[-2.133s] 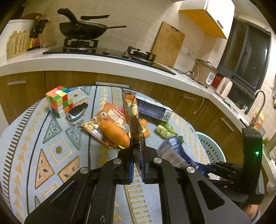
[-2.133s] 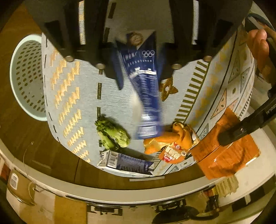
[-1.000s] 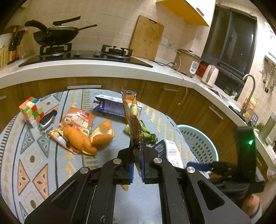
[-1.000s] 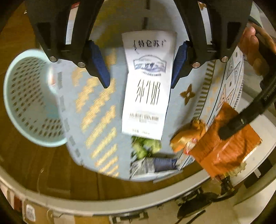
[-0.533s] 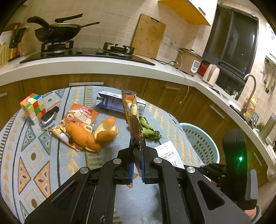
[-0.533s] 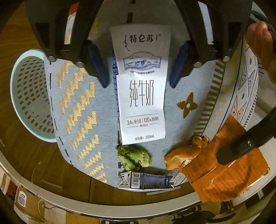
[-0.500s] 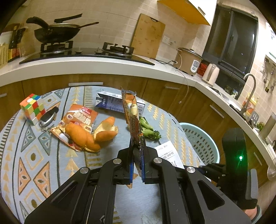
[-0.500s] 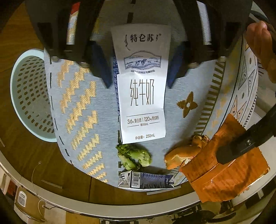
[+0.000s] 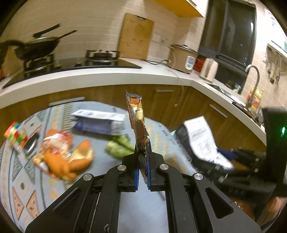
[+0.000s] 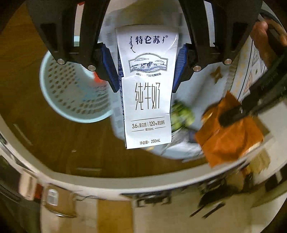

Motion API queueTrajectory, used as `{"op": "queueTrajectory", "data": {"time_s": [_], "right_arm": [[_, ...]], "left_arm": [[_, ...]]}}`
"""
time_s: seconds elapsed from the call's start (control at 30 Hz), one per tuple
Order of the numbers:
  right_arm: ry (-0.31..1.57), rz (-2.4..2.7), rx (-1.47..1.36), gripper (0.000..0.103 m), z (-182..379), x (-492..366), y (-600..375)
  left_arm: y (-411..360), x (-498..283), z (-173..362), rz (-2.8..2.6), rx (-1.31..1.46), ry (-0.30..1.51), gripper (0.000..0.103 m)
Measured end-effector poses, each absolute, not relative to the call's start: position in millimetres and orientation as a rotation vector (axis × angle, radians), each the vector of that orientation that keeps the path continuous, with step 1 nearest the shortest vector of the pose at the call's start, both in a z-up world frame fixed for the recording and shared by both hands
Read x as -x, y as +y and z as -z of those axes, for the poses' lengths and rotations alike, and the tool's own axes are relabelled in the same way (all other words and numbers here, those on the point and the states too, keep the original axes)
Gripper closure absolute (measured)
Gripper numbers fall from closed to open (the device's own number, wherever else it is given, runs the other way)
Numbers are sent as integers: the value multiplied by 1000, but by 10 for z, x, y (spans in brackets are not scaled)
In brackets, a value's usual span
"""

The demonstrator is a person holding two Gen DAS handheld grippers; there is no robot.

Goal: Collect trash
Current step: 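Carry the carton and orange bag over the blue basket and open both grippers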

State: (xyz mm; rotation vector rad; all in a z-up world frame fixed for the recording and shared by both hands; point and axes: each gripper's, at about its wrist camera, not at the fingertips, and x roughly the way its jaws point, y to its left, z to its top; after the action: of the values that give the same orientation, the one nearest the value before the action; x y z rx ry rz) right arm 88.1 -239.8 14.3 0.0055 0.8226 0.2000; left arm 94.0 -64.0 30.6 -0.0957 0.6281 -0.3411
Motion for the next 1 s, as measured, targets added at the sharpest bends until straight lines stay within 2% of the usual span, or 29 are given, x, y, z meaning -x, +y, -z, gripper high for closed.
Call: {"op": "queueTrajectory", "data": {"time_s": [0.3,0.77,0.83,0.9,0.97,1.0], "right_arm": [[828,-47,-135,49,-72,-1078,-3314],[984,32,-304,48,695,-1317,-4041],[993,38,-304,48,733,-1324,-4045],[999,45,-307,48,758,-1333,-4060],[1002,48,-310,47,760,-1336,-4071],[1003,47,-312,46,764,-1333,-4088]], "left_arm": [[-1510,-1305,-142,474,21,698,99],[-2307,-1627,425,584,-12,872,98],[-2331,-1645,458,575,-12,884,91],[-2334,-1634,455,559,-14,880,61],[-2343,-1618,422,550,-23,865,54],[-2346,-1613,409,552,-22,863,54]]}}
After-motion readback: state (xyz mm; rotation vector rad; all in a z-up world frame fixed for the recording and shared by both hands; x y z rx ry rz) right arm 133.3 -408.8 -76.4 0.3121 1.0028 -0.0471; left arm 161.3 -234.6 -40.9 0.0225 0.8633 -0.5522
